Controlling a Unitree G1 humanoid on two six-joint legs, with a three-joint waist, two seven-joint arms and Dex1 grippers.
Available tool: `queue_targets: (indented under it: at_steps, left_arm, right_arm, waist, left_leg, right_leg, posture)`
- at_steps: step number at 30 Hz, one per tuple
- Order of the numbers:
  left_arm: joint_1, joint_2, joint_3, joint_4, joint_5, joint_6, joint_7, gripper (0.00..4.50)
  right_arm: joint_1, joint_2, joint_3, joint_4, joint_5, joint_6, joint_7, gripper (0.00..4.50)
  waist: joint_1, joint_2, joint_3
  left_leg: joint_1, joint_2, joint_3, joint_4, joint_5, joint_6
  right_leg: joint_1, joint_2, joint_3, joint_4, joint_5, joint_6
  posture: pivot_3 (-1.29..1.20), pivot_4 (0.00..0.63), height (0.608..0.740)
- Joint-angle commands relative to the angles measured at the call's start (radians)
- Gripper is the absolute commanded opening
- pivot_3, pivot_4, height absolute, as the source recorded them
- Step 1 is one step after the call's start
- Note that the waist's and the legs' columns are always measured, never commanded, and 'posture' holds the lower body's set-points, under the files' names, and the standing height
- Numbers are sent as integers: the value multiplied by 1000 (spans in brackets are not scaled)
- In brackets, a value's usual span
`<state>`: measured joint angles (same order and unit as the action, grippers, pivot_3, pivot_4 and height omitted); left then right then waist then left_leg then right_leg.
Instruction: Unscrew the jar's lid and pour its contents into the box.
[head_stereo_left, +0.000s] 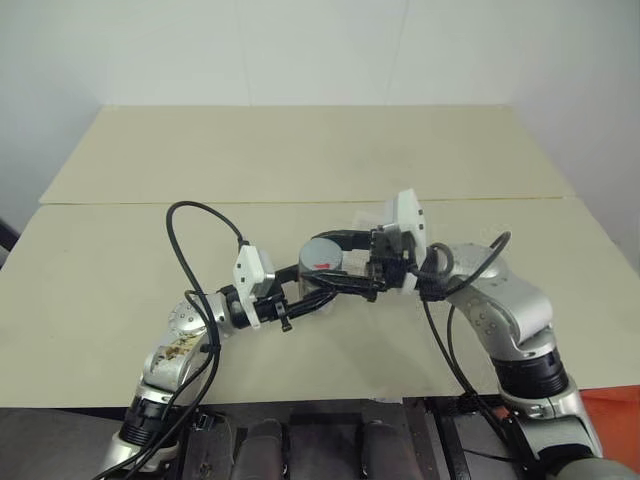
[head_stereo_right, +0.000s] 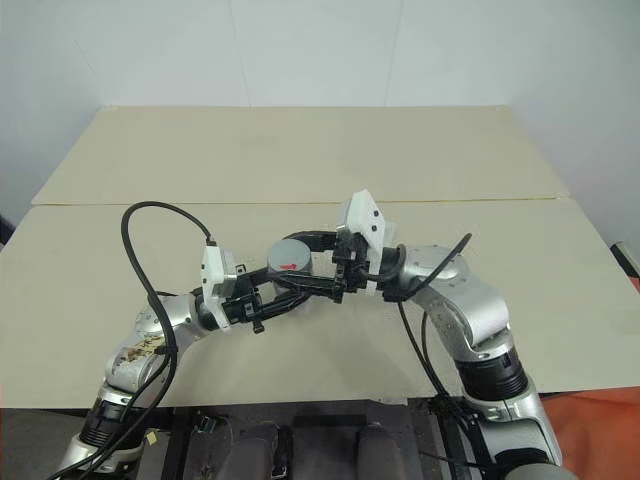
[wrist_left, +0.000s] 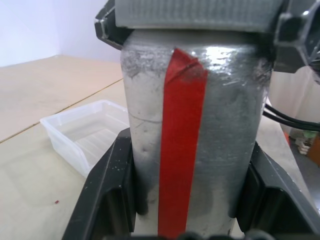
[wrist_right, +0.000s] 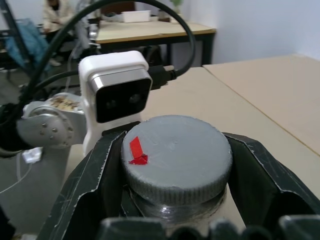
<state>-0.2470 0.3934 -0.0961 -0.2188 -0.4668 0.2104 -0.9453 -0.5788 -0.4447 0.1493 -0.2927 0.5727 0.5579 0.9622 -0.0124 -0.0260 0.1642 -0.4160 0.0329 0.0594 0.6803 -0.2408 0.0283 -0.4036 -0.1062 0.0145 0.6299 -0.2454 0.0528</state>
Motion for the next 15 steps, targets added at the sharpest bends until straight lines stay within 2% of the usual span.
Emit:
queue_targets:
  at_steps: [1,6,7,10,15]
  left_arm:
    - [-22,3,21,-8,2,-40,-2,2066]
    - [-15,2,22,-5,11,-54,2,2066]
    - [-14,0,24,-4,12,-54,7,2066]
    - [-14,-2,27,3,19,-57,21,2066]
    - [-14,-5,28,13,29,-60,42,2066]
  right_arm:
    - [-27,-13,-16,21,-13,-57,39,2842]
    - [-28,-12,-27,21,-2,-53,45,2842]
    - [-29,-15,-27,18,-3,-52,47,3552]
    - [-28,-17,-35,2,8,-52,43,4411]
    - [-14,-1,-57,-31,-9,-88,-19,4479]
  waist:
    - [0,0,0]
    - [0,0,0]
    - [1,0,0]
    - [1,0,0]
    - [0,0,0]
  left_leg:
    - [0,0,0,0,0,0]
    - [0,0,0,0,0,0]
    - [0,0,0,0,0,0]
    - [0,0,0,0,0,0]
    - [0,0,0,0,0,0]
  right_leg:
    - [0,0,0,0,0,0]
    - [0,0,0,0,0,0]
    - [0,0,0,0,0,0]
    - [0,0,0,0,0,0]
    - [0,0,0,0,0,0]
  posture:
    - [0,150,740]
    - [0,150,740]
    - [0,150,740]
    - [0,150,740]
    - [0,150,740]
